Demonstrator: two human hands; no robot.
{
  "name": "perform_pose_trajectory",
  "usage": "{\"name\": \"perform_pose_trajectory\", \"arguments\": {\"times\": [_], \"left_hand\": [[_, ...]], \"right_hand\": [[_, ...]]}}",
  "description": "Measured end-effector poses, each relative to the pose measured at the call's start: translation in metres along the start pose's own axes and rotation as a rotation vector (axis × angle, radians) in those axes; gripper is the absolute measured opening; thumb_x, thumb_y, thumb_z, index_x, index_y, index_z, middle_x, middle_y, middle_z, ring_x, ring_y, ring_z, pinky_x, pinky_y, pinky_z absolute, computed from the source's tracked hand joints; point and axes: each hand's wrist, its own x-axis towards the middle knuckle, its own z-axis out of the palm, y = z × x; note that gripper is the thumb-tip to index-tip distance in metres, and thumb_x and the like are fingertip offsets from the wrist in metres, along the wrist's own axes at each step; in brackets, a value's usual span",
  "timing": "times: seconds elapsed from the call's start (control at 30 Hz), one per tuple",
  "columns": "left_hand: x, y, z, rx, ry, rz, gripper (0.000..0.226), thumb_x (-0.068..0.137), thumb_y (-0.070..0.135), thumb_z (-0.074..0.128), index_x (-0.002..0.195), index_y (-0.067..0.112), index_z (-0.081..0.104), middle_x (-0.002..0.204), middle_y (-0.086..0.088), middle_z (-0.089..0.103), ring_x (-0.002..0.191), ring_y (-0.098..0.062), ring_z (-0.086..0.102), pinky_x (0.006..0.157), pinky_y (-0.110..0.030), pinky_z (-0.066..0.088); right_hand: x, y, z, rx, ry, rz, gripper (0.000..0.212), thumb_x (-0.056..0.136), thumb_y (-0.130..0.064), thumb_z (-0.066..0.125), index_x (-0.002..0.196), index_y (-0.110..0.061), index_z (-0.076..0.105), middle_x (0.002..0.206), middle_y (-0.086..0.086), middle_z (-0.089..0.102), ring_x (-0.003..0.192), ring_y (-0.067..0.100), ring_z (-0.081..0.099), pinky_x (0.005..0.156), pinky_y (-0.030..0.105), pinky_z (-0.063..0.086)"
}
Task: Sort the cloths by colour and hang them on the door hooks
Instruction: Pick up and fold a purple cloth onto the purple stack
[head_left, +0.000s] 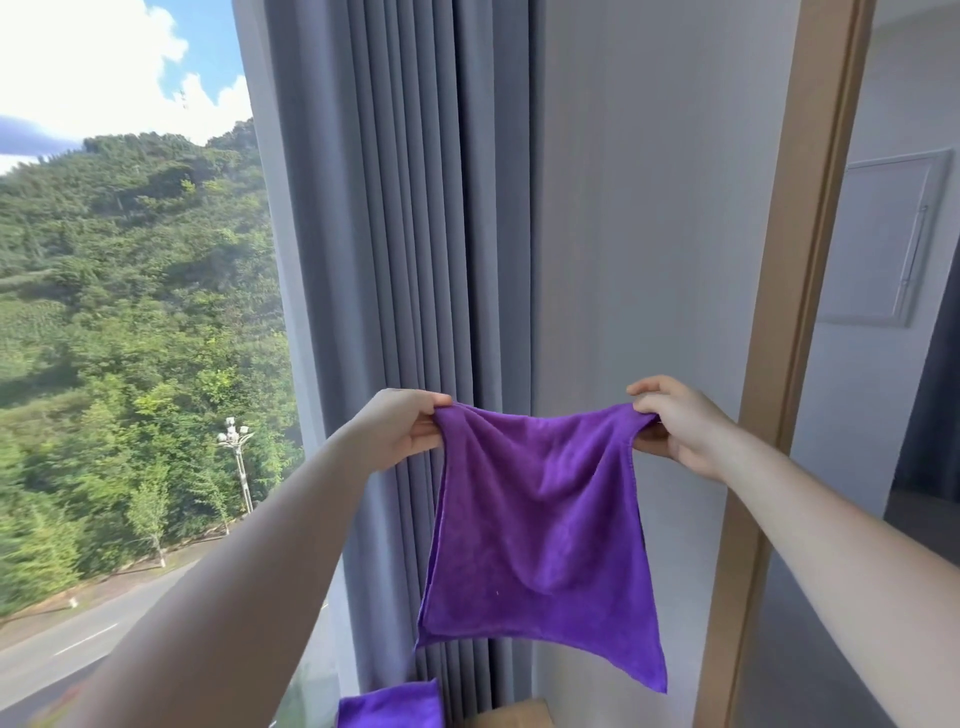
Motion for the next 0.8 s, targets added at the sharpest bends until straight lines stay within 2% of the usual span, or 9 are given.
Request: {"name": "perform_pose_trajectory", "arguments": {"times": [0.13, 0.23, 0.37, 0.47, 0.53, 0.6, 0.67, 0.73, 0.8], "left_hand": [[-0.009, 0.002, 0.019, 0.177, -0.072, 0.092, 0.027, 0.096, -0.006, 0.049, 0.111, -0.003, 0.071, 0.101, -0.019, 0.076, 0.083, -0.024, 0.076, 0.071, -0.030, 0.063], [-0.015, 0.002, 0.034, 0.373, -0.112, 0.149, 0.027, 0.095, -0.002, 0.051, 0.109, 0.001, 0.073, 0.104, -0.020, 0.077, 0.093, -0.026, 0.077, 0.076, -0.027, 0.063], [-0.015, -0.001, 0.056, 0.555, -0.094, 0.238, 0.019, 0.095, 0.012, 0.059, 0.104, 0.008, 0.076, 0.095, -0.012, 0.077, 0.080, -0.016, 0.074, 0.080, -0.029, 0.063], [-0.017, -0.004, 0.070, 0.598, -0.122, 0.285, 0.025, 0.097, 0.034, 0.064, 0.102, 0.013, 0.076, 0.091, -0.001, 0.077, 0.085, -0.011, 0.074, 0.087, -0.033, 0.062], [-0.018, -0.006, 0.075, 0.611, -0.179, 0.308, 0.033, 0.092, 0.048, 0.068, 0.099, 0.017, 0.076, 0.090, 0.000, 0.077, 0.088, -0.013, 0.075, 0.089, -0.033, 0.061], [-0.018, -0.007, 0.078, 0.728, -0.199, 0.384, 0.037, 0.080, 0.059, 0.074, 0.093, 0.025, 0.077, 0.084, 0.003, 0.075, 0.079, -0.012, 0.072, 0.080, -0.028, 0.061], [-0.018, -0.008, 0.080, 0.907, -0.187, 0.466, 0.033, 0.075, 0.058, 0.080, 0.085, 0.028, 0.074, 0.070, 0.007, 0.065, 0.064, -0.009, 0.057, 0.064, -0.025, 0.048], [-0.018, -0.009, 0.083, 1.010, -0.139, 0.541, 0.029, 0.076, 0.051, 0.082, 0.083, 0.026, 0.072, 0.067, 0.009, 0.060, 0.061, -0.008, 0.050, 0.060, -0.026, 0.041], [-0.018, -0.009, 0.084, 1.000, -0.095, 0.595, 0.023, 0.080, 0.044, 0.081, 0.082, 0.023, 0.073, 0.069, 0.007, 0.062, 0.062, -0.009, 0.050, 0.060, -0.026, 0.041]], "right_hand": [[-0.013, -0.007, 0.012, -0.007, -0.131, -0.013, 0.028, 0.098, 0.005, 0.042, 0.094, -0.005, 0.068, 0.086, 0.013, 0.062, 0.072, 0.021, 0.065, 0.062, 0.032, 0.063], [-0.023, -0.013, 0.019, 0.014, -0.274, 0.035, 0.032, 0.097, 0.004, 0.038, 0.102, 0.002, 0.069, 0.094, 0.019, 0.069, 0.079, 0.028, 0.073, 0.070, 0.033, 0.064], [-0.027, -0.016, 0.030, -0.122, -0.409, 0.021, 0.038, 0.097, 0.009, 0.036, 0.111, -0.001, 0.069, 0.105, 0.019, 0.077, 0.095, 0.028, 0.077, 0.078, 0.031, 0.062], [-0.028, -0.015, 0.041, -0.288, -0.372, -0.106, 0.021, 0.099, -0.001, 0.055, 0.107, -0.005, 0.074, 0.098, 0.012, 0.079, 0.092, 0.022, 0.077, 0.083, 0.030, 0.061], [-0.028, -0.014, 0.048, -0.339, -0.293, -0.171, 0.015, 0.097, -0.007, 0.061, 0.099, -0.007, 0.076, 0.089, 0.011, 0.079, 0.083, 0.020, 0.077, 0.080, 0.030, 0.062], [-0.027, -0.014, 0.053, -0.388, -0.200, -0.234, 0.010, 0.095, -0.014, 0.068, 0.089, -0.011, 0.077, 0.077, 0.007, 0.075, 0.070, 0.017, 0.071, 0.072, 0.028, 0.060], [-0.024, -0.014, 0.056, -0.483, -0.120, -0.294, 0.012, 0.088, -0.027, 0.078, 0.081, -0.017, 0.079, 0.073, -0.001, 0.075, 0.068, 0.014, 0.066, 0.069, 0.030, 0.055], [-0.023, -0.016, 0.056, -0.531, -0.074, -0.315, 0.013, 0.082, -0.035, 0.083, 0.077, -0.023, 0.080, 0.077, -0.007, 0.077, 0.077, 0.013, 0.069, 0.073, 0.031, 0.054], [-0.024, -0.020, 0.055, -0.514, -0.081, -0.343, 0.014, 0.081, -0.038, 0.084, 0.076, -0.025, 0.081, 0.079, -0.009, 0.077, 0.082, 0.010, 0.070, 0.077, 0.030, 0.054]]}}
